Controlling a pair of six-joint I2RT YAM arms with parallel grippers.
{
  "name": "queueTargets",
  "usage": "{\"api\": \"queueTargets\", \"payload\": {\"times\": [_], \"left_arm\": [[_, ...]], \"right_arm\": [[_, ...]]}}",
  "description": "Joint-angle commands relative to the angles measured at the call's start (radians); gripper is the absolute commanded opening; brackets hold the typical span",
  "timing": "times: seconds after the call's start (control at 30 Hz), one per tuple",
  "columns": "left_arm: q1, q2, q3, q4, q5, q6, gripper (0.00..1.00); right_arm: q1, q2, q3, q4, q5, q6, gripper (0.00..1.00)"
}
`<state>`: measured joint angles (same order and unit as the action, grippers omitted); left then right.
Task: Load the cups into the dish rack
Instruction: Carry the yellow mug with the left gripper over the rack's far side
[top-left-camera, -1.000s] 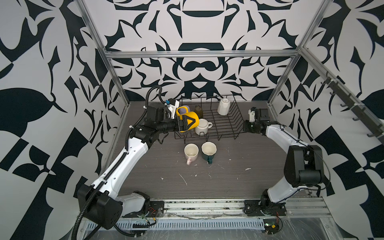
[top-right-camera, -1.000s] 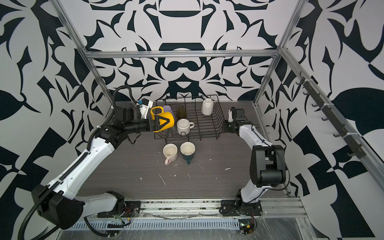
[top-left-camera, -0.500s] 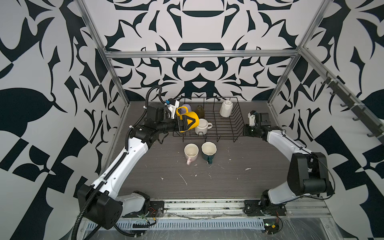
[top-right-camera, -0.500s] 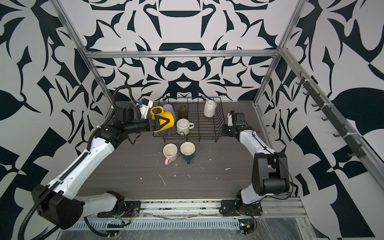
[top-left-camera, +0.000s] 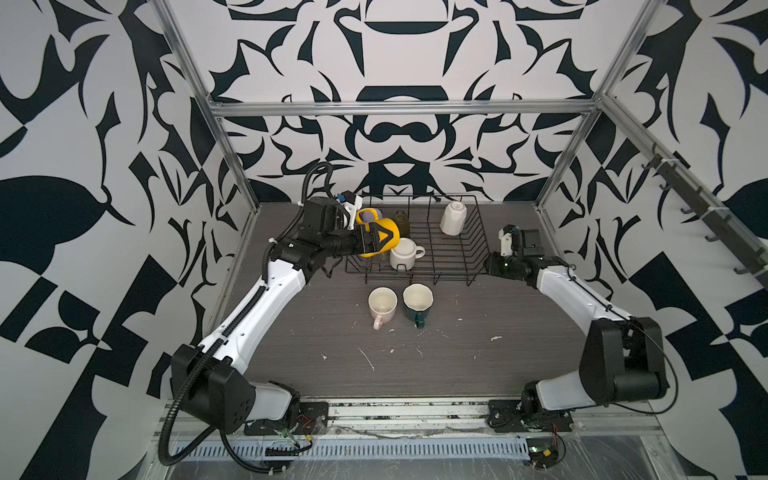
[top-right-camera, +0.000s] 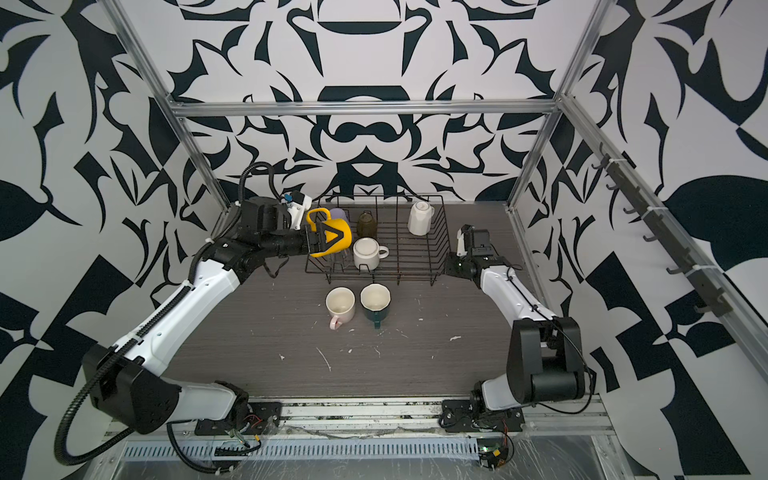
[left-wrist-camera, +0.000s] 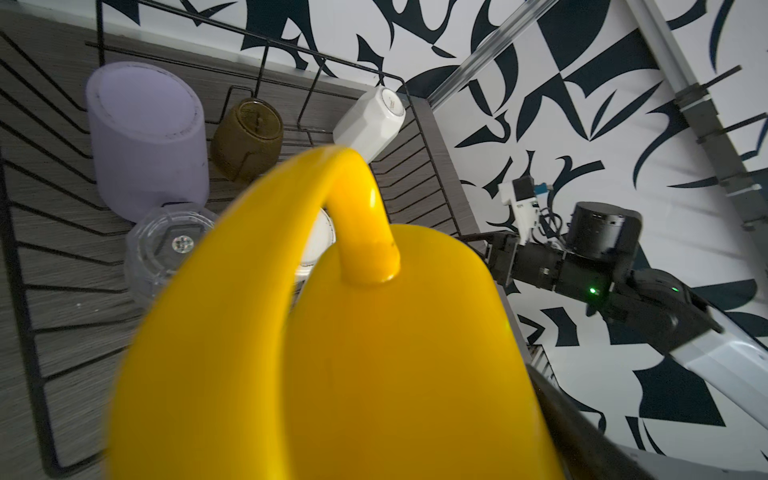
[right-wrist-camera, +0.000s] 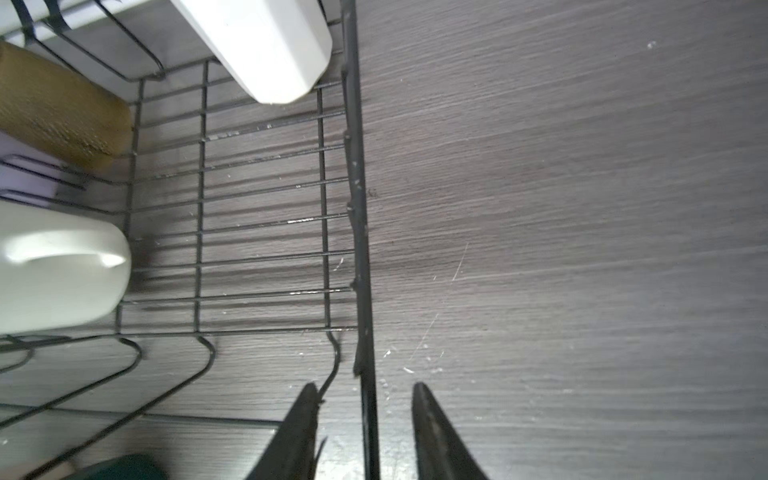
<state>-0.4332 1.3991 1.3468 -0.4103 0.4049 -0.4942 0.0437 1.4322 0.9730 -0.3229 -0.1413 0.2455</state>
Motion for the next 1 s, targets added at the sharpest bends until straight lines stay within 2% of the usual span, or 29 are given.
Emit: {"api": "queueTargets", "payload": {"times": [0.0, 0.27, 0.43, 0.63, 0.83, 0.97], "left_arm": [[-0.026, 0.027, 0.101, -0.010, -0.034, 0.040, 0.00], [-0.114, 0.242, 0.357, -0.178, -0.148, 0.109, 0.00], [-0.168, 0.425, 0.567, -0.290, -0.197, 0.142, 0.00], [-0.226, 0.643, 0.789, -0.342, -0.241, 0.141, 0.00], [-0.280, 0.872, 1.043, -0.399, -0.264, 0.140, 0.00], [-0.302, 1.004, 1.195, -0.490, -0.280, 0.140, 0.00]], "right_arm": [[0.004, -0.063, 0.025, -0.023, 0.017, 0.013, 0.48], [0.005, -0.228, 0.023, -0.058, 0.019, 0.049, 0.57], [0.005, -0.349, -0.015, -0.095, -0.002, 0.068, 0.62], [0.005, -0.480, -0.134, -0.109, -0.044, 0.103, 0.68], [0.005, -0.583, -0.238, -0.120, -0.120, 0.153, 0.70], [0.005, -0.634, -0.271, -0.163, -0.125, 0.154, 0.70]]}}
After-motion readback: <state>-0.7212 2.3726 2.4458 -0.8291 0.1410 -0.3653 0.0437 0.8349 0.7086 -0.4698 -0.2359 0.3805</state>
